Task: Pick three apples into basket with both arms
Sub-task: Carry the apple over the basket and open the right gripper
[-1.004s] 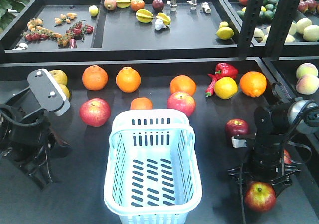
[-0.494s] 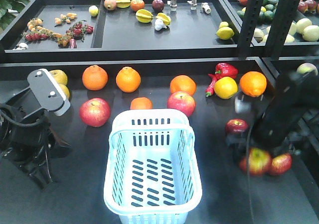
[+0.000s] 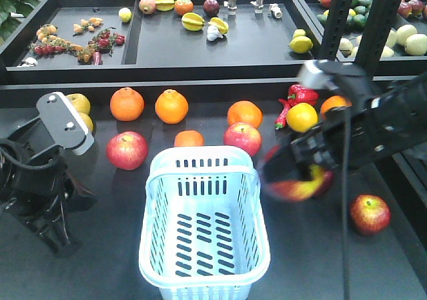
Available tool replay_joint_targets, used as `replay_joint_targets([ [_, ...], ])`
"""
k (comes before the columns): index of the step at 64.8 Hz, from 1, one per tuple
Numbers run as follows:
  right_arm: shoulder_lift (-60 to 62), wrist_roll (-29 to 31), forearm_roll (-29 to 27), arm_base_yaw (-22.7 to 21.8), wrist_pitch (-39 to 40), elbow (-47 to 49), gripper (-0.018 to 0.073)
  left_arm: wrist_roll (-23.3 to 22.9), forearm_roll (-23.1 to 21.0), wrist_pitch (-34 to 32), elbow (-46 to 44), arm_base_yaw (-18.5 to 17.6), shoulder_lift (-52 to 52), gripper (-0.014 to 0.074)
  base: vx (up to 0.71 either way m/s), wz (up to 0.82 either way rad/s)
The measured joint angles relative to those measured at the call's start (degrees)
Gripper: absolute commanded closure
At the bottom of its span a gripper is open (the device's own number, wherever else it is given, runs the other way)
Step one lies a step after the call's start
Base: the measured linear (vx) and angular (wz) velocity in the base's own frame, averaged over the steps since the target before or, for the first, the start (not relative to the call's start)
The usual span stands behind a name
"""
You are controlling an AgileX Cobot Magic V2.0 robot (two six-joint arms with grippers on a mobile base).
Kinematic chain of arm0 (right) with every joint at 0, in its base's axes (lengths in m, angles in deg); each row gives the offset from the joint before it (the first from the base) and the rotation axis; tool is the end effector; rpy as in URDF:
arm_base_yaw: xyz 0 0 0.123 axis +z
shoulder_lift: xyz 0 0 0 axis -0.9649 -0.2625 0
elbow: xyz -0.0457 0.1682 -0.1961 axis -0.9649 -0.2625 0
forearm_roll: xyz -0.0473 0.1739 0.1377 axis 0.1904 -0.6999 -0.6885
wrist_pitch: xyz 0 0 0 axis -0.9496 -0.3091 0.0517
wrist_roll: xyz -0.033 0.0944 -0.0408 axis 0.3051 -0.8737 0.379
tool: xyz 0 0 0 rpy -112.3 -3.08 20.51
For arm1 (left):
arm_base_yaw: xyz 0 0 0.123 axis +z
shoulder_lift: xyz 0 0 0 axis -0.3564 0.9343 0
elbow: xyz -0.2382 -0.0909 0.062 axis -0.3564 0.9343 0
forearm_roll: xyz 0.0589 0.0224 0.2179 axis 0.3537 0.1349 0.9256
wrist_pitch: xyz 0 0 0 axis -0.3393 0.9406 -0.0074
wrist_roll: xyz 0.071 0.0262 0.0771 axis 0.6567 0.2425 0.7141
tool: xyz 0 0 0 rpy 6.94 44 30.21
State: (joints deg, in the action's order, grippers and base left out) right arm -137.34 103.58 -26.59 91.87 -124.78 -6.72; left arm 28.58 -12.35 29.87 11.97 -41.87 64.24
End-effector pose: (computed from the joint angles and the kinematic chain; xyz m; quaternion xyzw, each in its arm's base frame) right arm 0.2411 0.1235 0.2933 -0.2182 0.9227 0.2442 0.2032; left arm 0.2030 -0.0993 0.2786 0.4200 0.8649 -0.0732 0.2649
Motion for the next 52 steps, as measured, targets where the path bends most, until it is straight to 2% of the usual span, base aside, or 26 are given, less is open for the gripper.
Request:
replay_joint_targets([
  [6,0.05,0.58,-0.01,6.31,2.01,0.0,0.0562,0.0,-0.05,0.0,0.0,0.0,0.0,0.0603,0.0,0.0],
  [12,-0.1,-3.35,4.92,13.55,6.7,0.0,0.0562,0.0,-0.05,0.0,0.0,0.0,0.0,0.0603,0.0,0.0],
  [18,-1.49,-11.24,14.24,21.47,10.27,0.0,0.0562,0.0,-0.05,0.0,0.0,0.0,0.0,0.0603,0.0,0.0],
  [26,-4.7,-25.21,29.4,28.97,13.32,-0.06,0.056,0.02,-0.05,0.0,0.0,0.0,0.0,0.0603,0.0,0.0],
  [31,-6.73,-31.53,34.44,30.96,14.93,-0.11,0.056,0.02,-0.05,0.0,0.0,0.0,0.0,0.0603,0.0,0.0],
  [39,-10.6,-38.82,37.41,31.39,16.68,-0.11,0.0554,0.02,-0.05,0.0,0.0,0.0,0.0,0.0603,0.0,0.0],
  [46,-13.8,-40.61,38.04,31.39,17.14,-0.11,0.0523,0.02,-0.05,0.0,0.0,0.0,0.0,0.0603,0.0,0.0],
  [52,-16.01,-41.12,38.07,31.39,17.39,-0.11,0.0459,0.02,-0.05,0.0,0.0,0.0,0.0,0.0603,0.0,0.0],
])
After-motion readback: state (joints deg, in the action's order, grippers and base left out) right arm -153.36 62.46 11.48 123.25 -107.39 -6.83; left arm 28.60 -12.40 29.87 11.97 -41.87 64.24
